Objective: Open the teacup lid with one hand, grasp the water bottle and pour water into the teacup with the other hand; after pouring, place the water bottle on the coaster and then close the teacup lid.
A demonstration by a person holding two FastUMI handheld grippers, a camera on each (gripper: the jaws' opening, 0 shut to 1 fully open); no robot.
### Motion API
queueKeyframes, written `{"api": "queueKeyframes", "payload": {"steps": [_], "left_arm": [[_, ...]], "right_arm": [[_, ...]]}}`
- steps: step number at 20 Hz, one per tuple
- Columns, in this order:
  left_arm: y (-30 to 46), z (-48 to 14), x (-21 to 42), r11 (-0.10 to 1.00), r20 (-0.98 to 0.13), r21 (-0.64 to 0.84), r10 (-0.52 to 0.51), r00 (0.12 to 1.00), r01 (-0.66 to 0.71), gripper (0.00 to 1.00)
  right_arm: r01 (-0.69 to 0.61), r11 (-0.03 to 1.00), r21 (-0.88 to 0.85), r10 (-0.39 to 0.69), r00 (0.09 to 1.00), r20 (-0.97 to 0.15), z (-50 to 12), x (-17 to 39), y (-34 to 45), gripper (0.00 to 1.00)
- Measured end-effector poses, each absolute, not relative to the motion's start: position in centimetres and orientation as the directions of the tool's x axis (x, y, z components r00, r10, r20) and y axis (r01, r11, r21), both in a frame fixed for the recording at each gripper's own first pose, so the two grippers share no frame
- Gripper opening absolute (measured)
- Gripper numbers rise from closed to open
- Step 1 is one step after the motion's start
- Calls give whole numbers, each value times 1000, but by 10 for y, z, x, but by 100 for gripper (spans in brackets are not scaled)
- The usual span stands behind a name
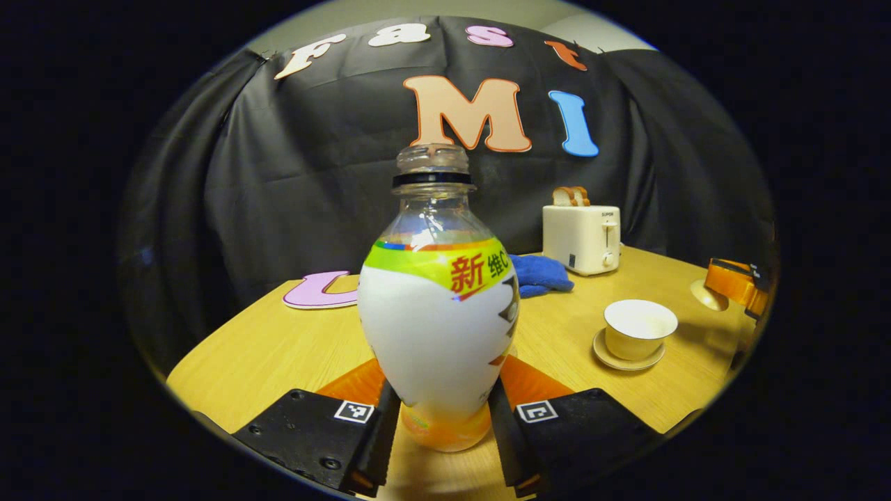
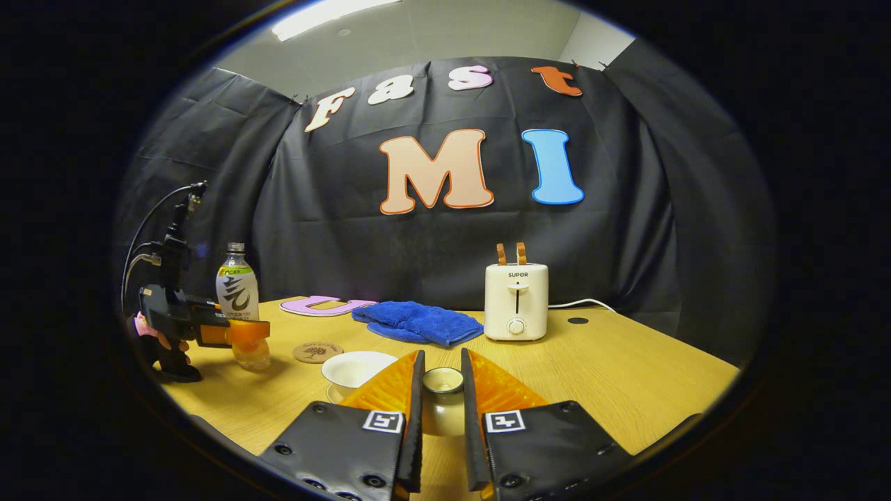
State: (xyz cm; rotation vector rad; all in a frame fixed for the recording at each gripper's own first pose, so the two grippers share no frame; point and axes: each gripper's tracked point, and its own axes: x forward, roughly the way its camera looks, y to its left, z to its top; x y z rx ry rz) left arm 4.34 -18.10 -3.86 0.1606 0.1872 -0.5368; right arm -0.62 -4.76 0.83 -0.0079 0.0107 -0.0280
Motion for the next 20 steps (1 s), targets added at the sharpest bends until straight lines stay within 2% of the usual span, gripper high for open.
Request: {"api": "queueKeyframes", "payload": {"steps": [1, 2, 4, 7, 9, 13, 14, 16, 20], "left_arm": [[-181, -30, 46, 852, -200, 132, -478, 856, 506, 59], [-181, -19, 48, 853, -183, 173, -464, 867, 492, 55], [-179, 1, 53, 838, -158, 295, -430, 889, 458, 55], [-176, 25, 57, 759, -141, 517, -381, 914, 396, 55], [-184, 29, 54, 638, -155, 675, -368, 917, 370, 55], [-203, 17, 40, 397, -186, 854, -370, 910, 336, 55], [-213, 10, 38, 338, -202, 878, -381, 902, 339, 53], [-229, -8, 36, 241, -250, 901, -393, 885, 362, 54], [-241, -28, 32, 40, -325, 931, -365, 872, 363, 54]], "right_arm": [[30, 1000, -9, -30, 999, -11, 8, -5, -49, 27], [32, 999, -8, -32, 999, -10, 8, -6, -51, 27], [47, 999, -9, -47, 999, -9, 8, -6, -59, 27], [71, 997, -9, -71, 997, -8, 9, -6, -70, 27], [86, 996, -9, -86, 996, -9, 9, -3, -77, 27], [95, 995, -10, -95, 995, -8, 9, -2, -83, 28], [100, 995, -10, -100, 995, -7, 8, -2, -86, 27], [114, 993, -11, -114, 993, -6, 8, -2, -93, 29], [146, 989, -11, -146, 989, -4, 9, -2, -109, 29]]}}
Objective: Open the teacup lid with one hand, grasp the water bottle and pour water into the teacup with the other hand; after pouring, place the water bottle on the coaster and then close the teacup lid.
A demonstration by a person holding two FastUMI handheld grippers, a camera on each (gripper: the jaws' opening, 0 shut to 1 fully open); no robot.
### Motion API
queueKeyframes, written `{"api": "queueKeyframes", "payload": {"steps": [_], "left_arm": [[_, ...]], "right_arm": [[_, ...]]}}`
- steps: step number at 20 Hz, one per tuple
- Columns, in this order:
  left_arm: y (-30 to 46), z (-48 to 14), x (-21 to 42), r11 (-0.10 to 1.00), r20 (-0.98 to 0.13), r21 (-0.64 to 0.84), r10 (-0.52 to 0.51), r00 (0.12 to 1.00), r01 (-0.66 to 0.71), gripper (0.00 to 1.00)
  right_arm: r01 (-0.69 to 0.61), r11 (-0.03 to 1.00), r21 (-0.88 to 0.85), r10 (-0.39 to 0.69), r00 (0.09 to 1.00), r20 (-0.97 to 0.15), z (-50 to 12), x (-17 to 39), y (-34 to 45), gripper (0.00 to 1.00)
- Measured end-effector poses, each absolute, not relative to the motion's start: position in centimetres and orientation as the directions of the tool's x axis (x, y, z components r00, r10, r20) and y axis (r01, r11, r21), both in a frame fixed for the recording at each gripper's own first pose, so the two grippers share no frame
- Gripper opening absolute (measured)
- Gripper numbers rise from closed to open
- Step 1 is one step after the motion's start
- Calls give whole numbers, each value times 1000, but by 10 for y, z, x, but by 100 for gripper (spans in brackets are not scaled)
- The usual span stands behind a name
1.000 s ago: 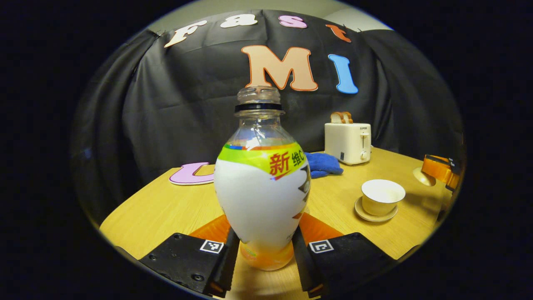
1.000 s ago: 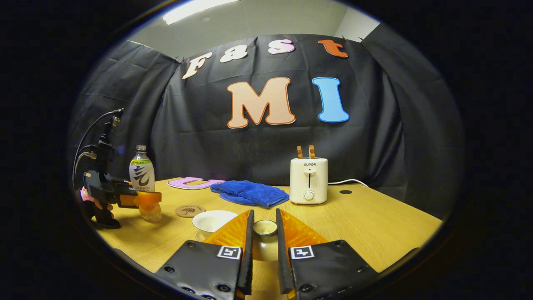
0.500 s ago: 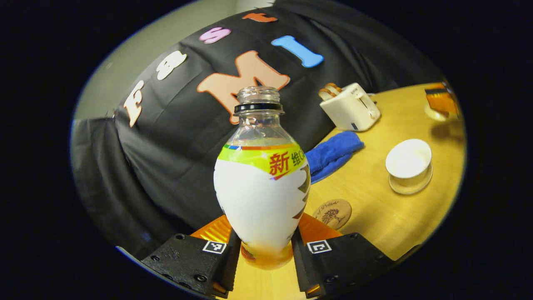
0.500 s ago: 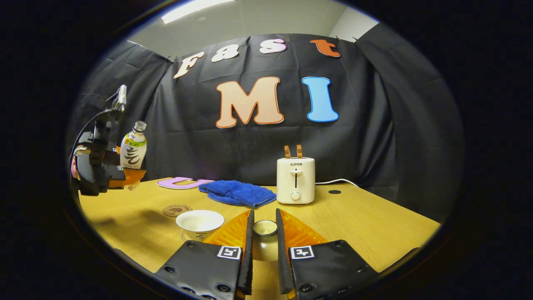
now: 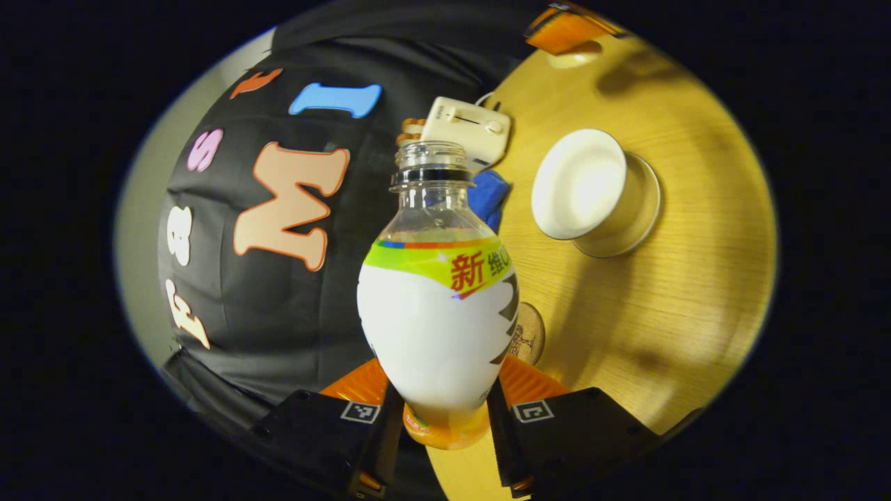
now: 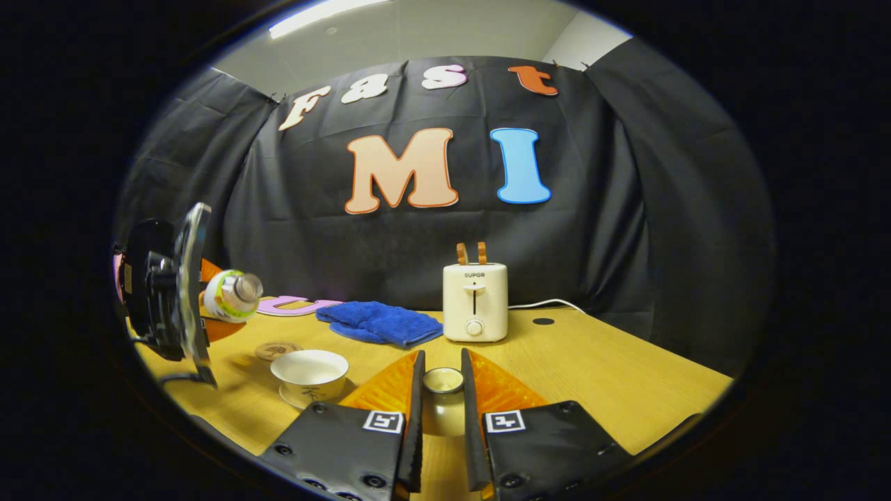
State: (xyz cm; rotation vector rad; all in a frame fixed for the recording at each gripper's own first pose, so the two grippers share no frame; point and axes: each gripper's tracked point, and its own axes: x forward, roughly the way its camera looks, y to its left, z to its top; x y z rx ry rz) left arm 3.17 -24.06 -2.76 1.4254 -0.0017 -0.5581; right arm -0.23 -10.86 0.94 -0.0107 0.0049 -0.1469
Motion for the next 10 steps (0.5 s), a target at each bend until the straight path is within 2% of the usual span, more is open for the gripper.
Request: {"api": "queueKeyframes", "payload": {"steps": [6, 10], "left_arm": [[-248, -30, 40, -200, -380, 922, -293, 877, 333, 55], [-240, -31, 50, -316, -402, 894, -244, 883, 319, 54]], "right_arm": [[158, 987, -13, -158, 987, -2, 9, -2, -112, 28], [159, 987, -13, -159, 987, -2, 9, -2, -112, 28]]}}
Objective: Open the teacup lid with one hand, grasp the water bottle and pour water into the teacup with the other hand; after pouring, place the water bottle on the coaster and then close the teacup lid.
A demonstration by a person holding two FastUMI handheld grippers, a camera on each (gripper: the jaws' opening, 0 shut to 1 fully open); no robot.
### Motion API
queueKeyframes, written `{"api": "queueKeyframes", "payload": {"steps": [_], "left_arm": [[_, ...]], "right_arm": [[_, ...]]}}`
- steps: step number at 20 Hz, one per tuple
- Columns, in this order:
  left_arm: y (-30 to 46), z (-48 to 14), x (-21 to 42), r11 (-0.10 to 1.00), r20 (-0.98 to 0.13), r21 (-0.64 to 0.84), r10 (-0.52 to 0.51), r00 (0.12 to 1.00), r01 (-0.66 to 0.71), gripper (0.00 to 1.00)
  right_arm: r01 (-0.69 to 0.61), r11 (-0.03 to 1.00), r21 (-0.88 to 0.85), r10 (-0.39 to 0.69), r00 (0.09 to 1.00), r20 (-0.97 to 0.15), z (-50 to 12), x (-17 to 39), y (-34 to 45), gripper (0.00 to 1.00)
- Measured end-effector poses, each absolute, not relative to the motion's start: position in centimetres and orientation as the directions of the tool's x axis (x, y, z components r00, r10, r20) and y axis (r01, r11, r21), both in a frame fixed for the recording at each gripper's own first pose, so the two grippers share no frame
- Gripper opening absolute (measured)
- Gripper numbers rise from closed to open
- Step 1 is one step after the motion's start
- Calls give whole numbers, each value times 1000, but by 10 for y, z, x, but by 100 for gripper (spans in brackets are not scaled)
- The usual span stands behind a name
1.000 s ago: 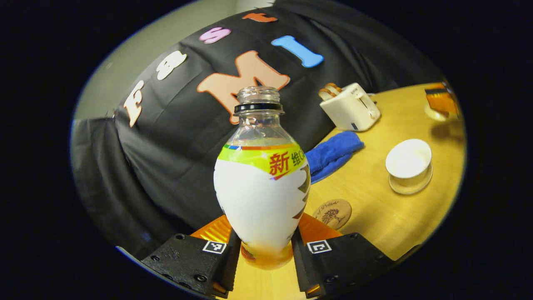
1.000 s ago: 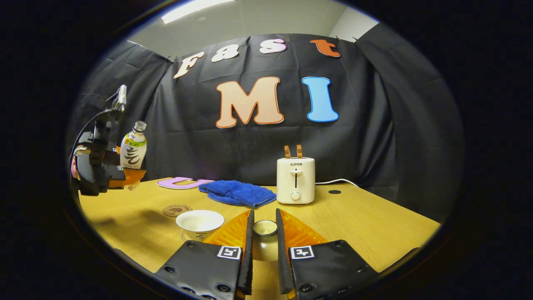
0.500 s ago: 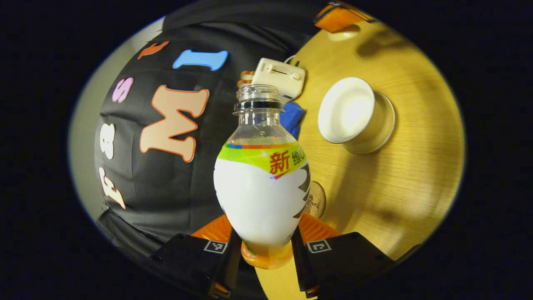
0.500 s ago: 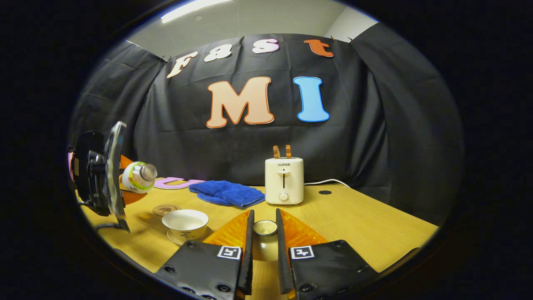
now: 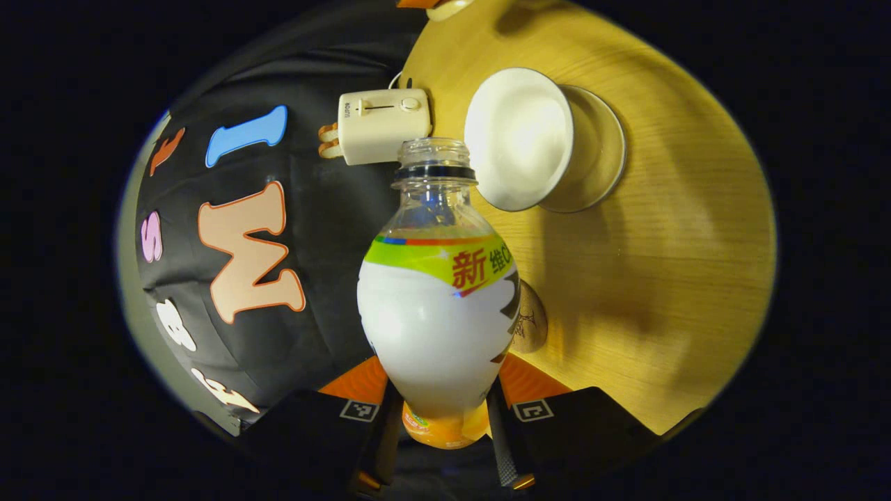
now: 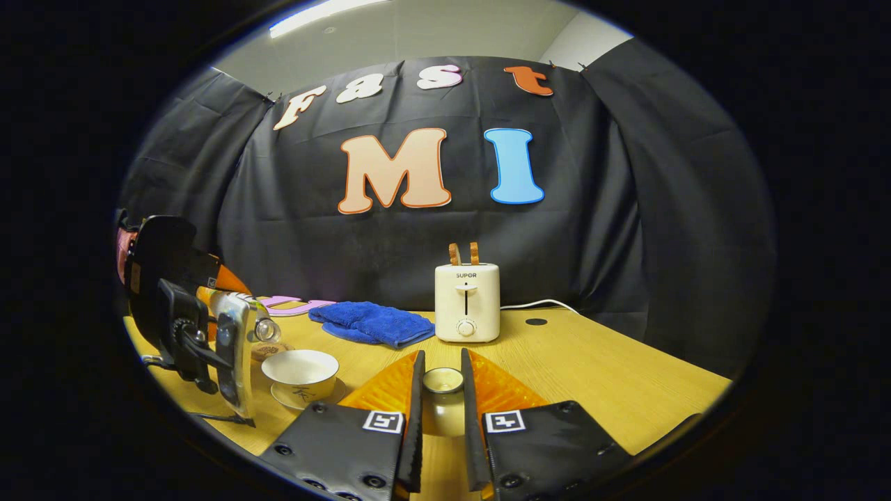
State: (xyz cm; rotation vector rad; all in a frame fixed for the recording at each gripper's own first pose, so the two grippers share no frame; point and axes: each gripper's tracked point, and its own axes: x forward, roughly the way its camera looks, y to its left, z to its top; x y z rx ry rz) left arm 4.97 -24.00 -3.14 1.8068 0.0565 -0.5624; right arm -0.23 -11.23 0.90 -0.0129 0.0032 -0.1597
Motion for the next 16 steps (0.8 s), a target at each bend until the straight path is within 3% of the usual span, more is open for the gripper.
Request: {"api": "queueKeyframes", "payload": {"steps": [4, 16], "left_arm": [[-233, -18, 57, -432, -389, 859, -203, 899, 274, 54], [-237, 10, 68, -567, -348, 800, -171, 922, 197, 54]], "right_arm": [[168, 986, -14, -168, 986, -1, 9, -3, -114, 27], [168, 986, -14, -168, 986, 1, 9, -2, -115, 27]]}}
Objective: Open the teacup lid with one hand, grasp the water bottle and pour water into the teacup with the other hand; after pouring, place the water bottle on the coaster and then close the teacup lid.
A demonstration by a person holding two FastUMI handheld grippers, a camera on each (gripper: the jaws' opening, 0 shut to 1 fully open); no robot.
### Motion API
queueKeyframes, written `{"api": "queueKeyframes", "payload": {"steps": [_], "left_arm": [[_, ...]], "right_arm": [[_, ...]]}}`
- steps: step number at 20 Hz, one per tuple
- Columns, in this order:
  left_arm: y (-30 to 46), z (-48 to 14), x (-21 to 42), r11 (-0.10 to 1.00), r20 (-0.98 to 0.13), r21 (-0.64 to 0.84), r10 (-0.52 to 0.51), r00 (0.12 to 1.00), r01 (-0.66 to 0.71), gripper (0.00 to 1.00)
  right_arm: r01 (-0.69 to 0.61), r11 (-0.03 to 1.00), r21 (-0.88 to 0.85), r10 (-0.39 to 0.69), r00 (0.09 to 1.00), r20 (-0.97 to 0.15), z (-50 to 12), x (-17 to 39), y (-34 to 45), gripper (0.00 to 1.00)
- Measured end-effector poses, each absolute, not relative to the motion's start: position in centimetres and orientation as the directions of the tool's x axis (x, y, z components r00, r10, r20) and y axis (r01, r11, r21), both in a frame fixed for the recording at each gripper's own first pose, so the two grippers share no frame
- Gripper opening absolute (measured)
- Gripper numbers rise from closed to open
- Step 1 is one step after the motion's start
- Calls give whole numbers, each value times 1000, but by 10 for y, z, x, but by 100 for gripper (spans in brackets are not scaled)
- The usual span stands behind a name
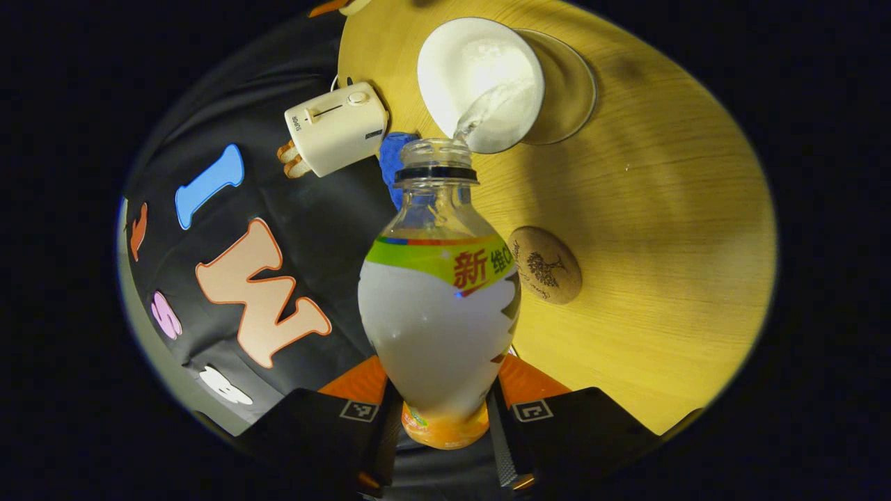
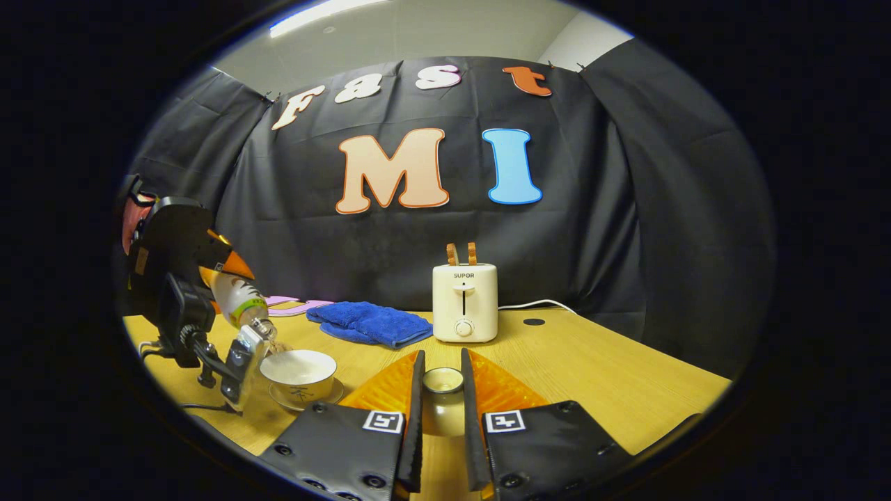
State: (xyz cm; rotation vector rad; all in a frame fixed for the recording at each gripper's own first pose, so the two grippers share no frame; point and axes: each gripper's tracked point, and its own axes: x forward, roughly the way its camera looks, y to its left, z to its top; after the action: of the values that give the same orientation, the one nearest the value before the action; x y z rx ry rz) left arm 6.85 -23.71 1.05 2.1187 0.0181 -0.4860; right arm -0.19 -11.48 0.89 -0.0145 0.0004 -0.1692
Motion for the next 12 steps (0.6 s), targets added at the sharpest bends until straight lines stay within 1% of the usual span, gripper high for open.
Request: {"api": "queueKeyframes", "payload": {"steps": [4, 9, 12], "left_arm": [[-243, 27, 70, -587, -319, 794, -179, 931, 159, 54], [-245, 47, 71, -631, -284, 767, -178, 942, 112, 54], [-245, 54, 70, -637, -271, 764, -179, 946, 99, 54]], "right_arm": [[169, 986, -15, -169, 986, 1, 9, -2, -115, 28], [170, 985, -15, -170, 985, 1, 9, -2, -115, 27], [173, 985, -15, -173, 985, 1, 9, -2, -116, 27]]}}
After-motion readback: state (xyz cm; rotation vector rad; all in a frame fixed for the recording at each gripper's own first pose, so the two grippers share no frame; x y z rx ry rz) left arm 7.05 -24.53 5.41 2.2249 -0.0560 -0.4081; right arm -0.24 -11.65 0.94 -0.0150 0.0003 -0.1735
